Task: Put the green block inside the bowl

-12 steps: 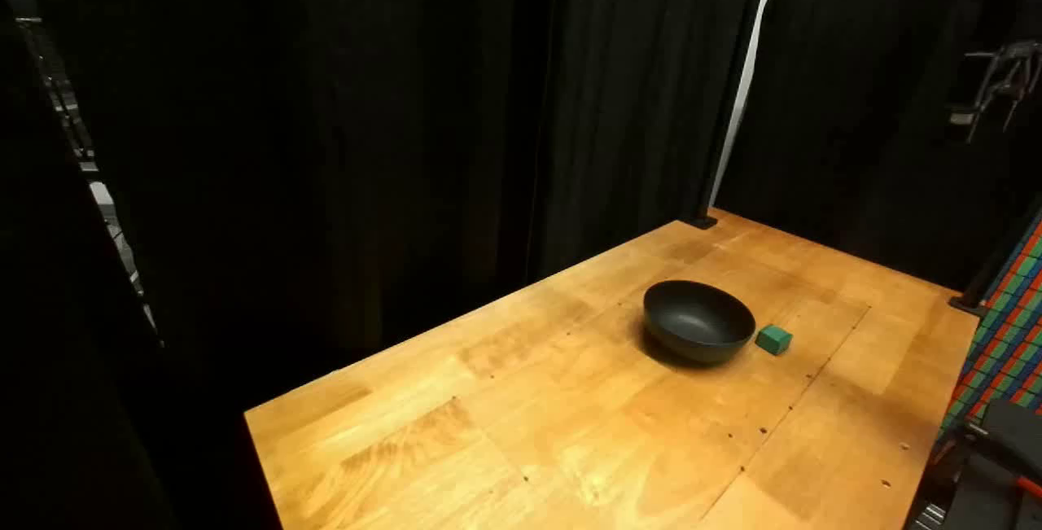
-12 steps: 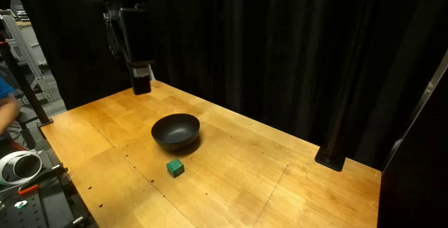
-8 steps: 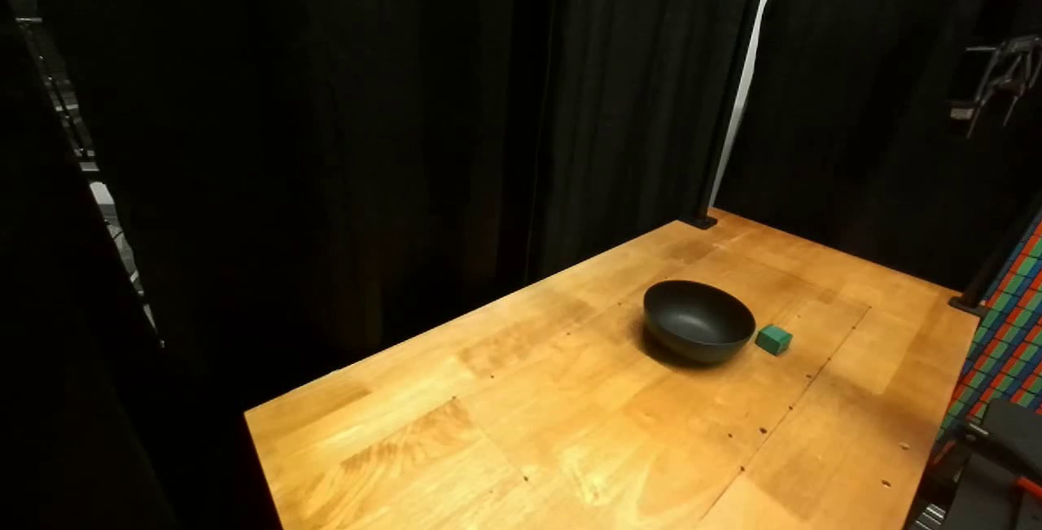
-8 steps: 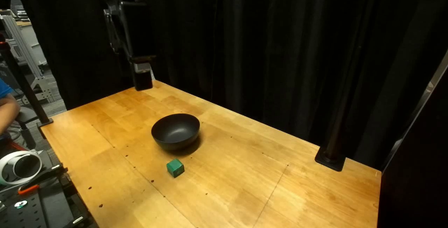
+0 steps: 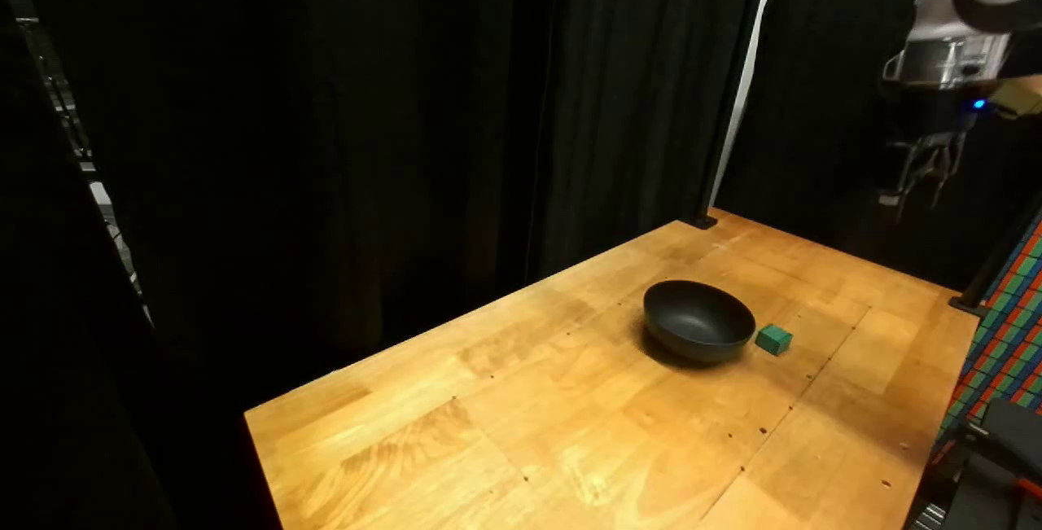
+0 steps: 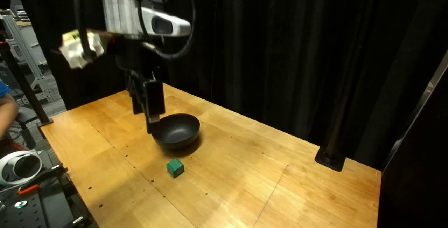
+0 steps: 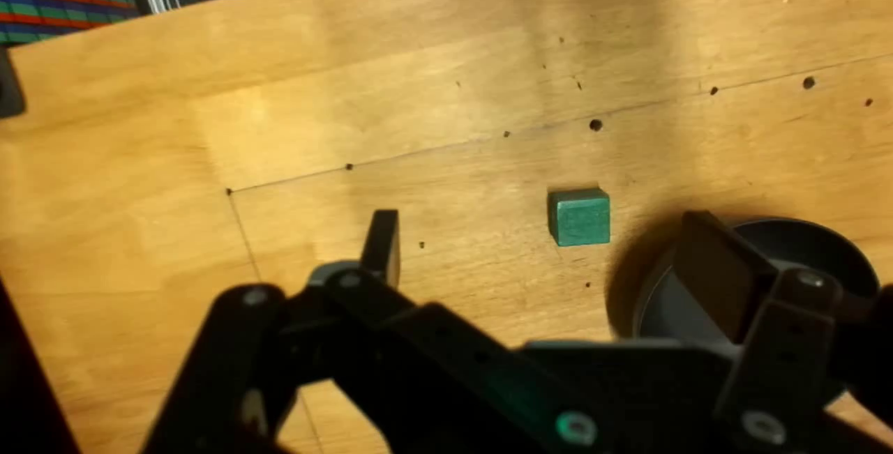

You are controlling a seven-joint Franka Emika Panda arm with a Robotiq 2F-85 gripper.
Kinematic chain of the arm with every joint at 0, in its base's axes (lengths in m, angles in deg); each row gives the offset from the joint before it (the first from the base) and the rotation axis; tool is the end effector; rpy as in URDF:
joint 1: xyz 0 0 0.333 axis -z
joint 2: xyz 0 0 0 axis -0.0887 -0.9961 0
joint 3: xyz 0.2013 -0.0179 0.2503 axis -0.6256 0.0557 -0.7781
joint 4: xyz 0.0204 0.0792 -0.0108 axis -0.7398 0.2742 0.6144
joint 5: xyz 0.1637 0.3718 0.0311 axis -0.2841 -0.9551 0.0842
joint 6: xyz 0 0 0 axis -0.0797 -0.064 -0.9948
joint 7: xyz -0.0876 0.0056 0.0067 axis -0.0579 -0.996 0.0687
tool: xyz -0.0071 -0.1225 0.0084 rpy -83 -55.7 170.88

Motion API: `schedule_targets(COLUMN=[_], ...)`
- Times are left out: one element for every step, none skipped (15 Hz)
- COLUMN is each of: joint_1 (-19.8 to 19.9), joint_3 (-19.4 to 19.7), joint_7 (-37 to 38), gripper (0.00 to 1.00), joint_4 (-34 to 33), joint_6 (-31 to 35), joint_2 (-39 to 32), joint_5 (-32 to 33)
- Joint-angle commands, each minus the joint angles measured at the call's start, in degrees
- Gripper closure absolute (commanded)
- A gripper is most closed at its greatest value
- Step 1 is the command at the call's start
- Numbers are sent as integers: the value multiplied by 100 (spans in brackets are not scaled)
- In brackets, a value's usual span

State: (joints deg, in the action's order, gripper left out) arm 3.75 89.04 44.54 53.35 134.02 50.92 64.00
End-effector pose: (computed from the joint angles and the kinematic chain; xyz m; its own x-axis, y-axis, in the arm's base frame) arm 0.4220 -0.1610 0.3499 0.9812 -0.1338 -0.1387 -0.1260 -0.9900 0.0636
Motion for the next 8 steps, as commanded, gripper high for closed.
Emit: schedule_targets(joint_1=[-170,-198,-225,-238,-244,-245,-241,-238], joint_3=[-176,-230,-272,-318,-359,-408,-455,-511], joint_7=[230,299,255,232,198,155,174,164], gripper=[0,0,0,0,0,0,0,0], joint_4=[272,340,370,407,401,406,391,367], joint_6=[1228,1606,1891,2205,2415,2642,2839,3007], joint_2=[-802,-1050,-1281,-1523,-1732,-1954,-2145,-2335], joint_5=[-397,-473,-606,-715,-829,-953,-1003,-1066])
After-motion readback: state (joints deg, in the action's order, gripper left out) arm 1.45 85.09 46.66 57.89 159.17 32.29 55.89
